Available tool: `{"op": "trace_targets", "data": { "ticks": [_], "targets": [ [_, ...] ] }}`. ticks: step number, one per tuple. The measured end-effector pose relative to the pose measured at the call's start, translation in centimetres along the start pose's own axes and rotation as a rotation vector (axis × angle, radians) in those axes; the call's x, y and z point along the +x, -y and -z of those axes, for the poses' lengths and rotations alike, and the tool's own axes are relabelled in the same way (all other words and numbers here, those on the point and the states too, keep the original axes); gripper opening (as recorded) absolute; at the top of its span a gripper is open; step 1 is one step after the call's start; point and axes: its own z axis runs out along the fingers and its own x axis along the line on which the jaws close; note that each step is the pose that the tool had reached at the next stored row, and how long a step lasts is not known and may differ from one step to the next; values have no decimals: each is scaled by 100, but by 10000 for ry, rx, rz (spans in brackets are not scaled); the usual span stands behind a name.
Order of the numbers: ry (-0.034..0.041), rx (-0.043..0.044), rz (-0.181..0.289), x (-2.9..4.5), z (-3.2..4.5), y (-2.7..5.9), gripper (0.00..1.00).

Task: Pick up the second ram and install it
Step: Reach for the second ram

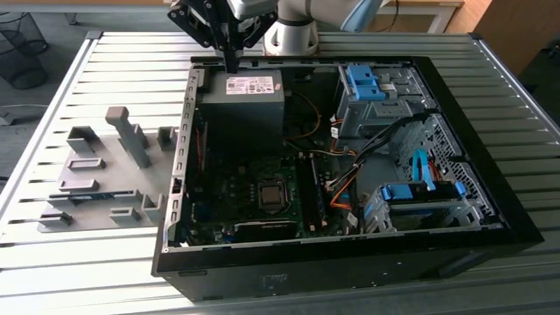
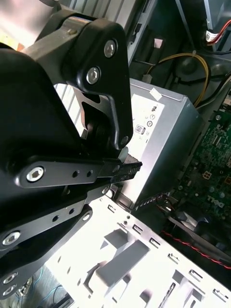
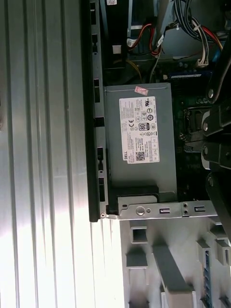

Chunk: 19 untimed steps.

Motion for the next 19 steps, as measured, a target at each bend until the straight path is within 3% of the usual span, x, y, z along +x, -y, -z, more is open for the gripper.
{"op": "trace_targets", "data": {
  "ticks": [10, 19],
  "targets": [
    [0, 0, 0, 103, 0, 8, 10],
    [0, -1, -1, 242, 4, 18, 10]
  ]
}}
